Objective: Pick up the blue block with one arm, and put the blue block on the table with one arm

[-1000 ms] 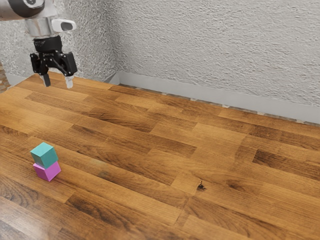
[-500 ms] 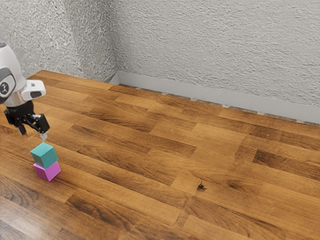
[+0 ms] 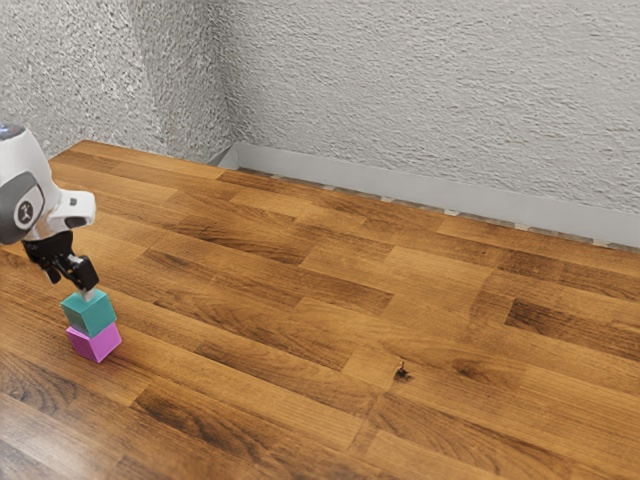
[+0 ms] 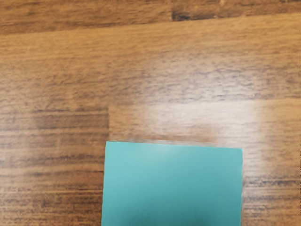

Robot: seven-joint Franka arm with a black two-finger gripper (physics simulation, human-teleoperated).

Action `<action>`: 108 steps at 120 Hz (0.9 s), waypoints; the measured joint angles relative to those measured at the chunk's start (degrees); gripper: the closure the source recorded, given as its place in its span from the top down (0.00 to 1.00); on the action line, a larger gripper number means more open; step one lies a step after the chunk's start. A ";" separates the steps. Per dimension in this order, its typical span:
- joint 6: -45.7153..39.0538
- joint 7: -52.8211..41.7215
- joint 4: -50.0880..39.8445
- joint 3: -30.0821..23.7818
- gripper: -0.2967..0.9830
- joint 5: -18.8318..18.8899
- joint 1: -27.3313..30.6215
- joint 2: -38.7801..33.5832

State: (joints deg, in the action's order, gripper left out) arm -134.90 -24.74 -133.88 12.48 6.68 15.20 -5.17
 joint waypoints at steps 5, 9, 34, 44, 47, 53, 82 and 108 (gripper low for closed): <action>-0.47 -0.70 0.00 0.00 0.74 -0.11 -0.27 0.42; -0.83 -1.23 0.03 0.00 0.74 -0.21 -0.53 0.80; -2.81 -3.94 0.08 -0.08 0.74 -1.67 -1.25 2.73; -3.39 -4.78 0.08 -0.04 0.74 -2.69 -1.25 3.70; -3.53 -5.01 0.09 -0.02 0.74 -2.91 -1.23 3.88; -3.75 -5.45 0.04 -0.01 0.74 -3.32 -1.15 4.09; -4.32 -7.12 0.13 0.13 0.74 -4.07 -0.46 5.32; -4.54 -8.17 1.43 0.26 0.74 -4.37 0.23 7.57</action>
State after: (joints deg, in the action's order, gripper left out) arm -139.44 -32.90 -132.44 12.74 2.31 15.43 2.40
